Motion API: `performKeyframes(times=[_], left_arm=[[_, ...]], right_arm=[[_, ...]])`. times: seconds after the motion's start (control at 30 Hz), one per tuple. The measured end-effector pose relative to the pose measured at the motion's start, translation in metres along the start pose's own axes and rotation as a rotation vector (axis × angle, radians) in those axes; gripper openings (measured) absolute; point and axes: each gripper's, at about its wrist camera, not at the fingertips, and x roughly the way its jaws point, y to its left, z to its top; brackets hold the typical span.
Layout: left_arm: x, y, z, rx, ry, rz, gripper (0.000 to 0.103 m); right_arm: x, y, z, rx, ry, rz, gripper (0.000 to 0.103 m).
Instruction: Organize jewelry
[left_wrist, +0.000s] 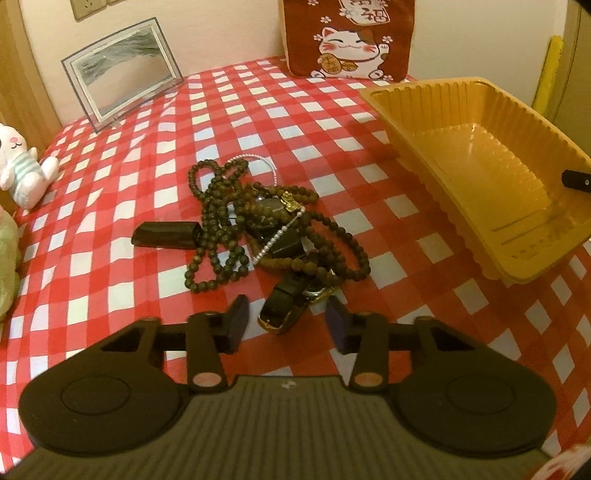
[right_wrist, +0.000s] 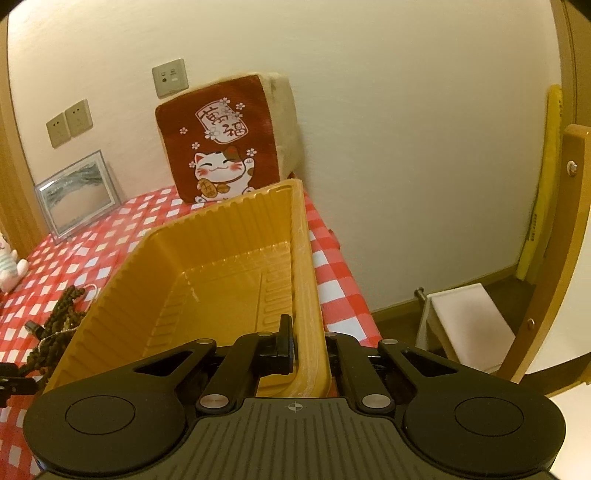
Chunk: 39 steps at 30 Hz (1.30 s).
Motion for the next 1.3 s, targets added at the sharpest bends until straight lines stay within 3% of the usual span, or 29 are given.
performKeyframes(times=[0.03, 0.1, 0.43, 0.87, 1.1, 1.3], left_arm=[[0.000, -0.001, 0.000, 0.002, 0.002, 0.003, 0.021], [-0.001, -0.001, -0.002, -0.005, 0.001, 0.000, 0.016], [-0.037, -0.003, -0.009, -0.049, -0.013, -0.034, 0.014], [-0.082, -0.008, 0.008, -0.140, -0.102, -0.095, 0.014], [-0.098, -0.037, 0.040, -0.137, -0.200, -0.258, 0.014], [-0.076, -0.073, 0.058, -0.139, -0.179, -0.409, 0.014]], right_arm=[[-0.001, 0.000, 0.000, 0.000, 0.000, 0.000, 0.004], [-0.002, 0.000, 0.002, -0.002, 0.000, -0.001, 0.004], [-0.007, 0.001, 0.003, -0.016, 0.003, 0.010, 0.004], [-0.012, 0.006, 0.003, -0.066, 0.007, 0.022, 0.004], [-0.016, 0.010, 0.004, -0.080, 0.004, 0.006, 0.004], [-0.018, 0.013, 0.004, -0.088, -0.006, -0.003, 0.004]])
